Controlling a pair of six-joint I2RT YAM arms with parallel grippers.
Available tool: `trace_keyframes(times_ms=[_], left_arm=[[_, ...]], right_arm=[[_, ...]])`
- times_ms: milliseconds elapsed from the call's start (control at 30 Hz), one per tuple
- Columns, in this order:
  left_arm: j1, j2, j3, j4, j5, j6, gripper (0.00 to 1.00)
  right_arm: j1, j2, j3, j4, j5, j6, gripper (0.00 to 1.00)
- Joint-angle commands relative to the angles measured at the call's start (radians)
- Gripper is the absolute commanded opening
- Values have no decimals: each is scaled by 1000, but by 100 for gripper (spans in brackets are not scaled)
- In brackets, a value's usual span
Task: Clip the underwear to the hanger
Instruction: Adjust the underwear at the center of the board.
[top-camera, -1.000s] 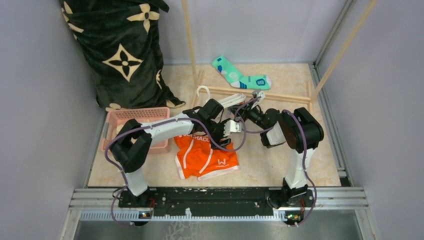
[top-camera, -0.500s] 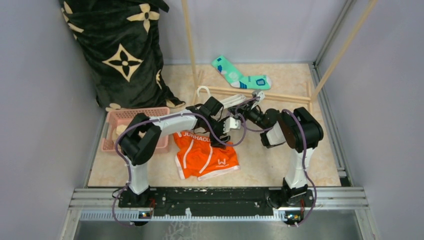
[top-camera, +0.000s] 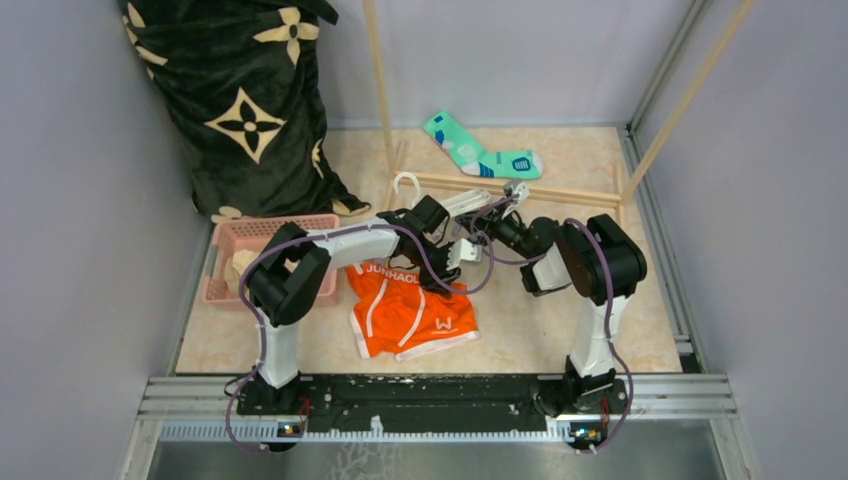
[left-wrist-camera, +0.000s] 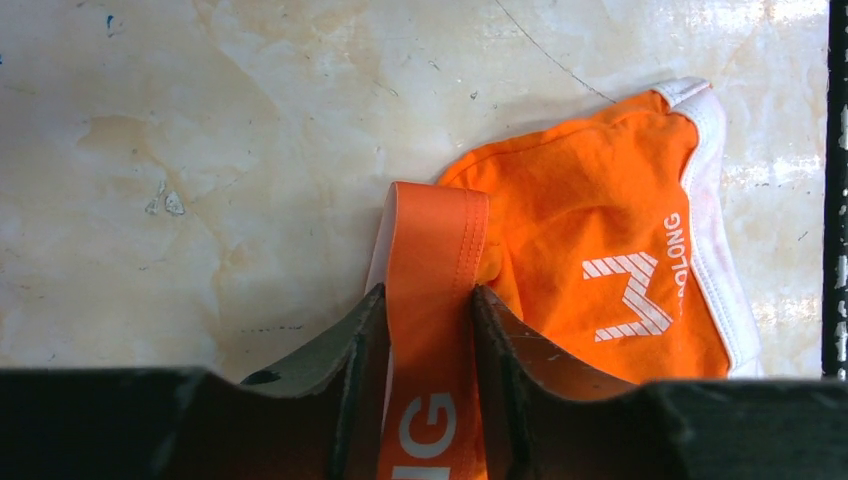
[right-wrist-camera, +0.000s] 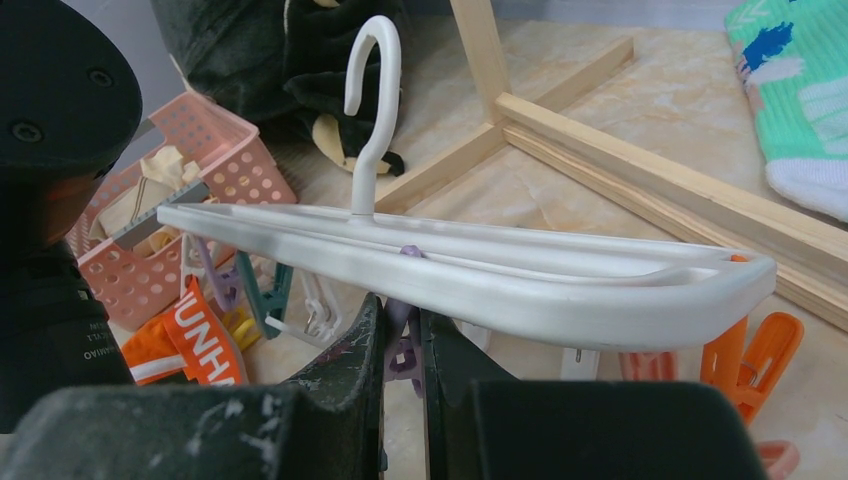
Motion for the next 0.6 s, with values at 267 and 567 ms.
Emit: trace_keyframes(times_ms=[267,567], left_arm=[[13,-77,-3,-31,24,-29,0],[-38,-338,-283,319,-221,-28,0]], right_arm=[[-4,-22,23,161,-18,-8,0],[-5,-28,18,151,-17,-18,0]])
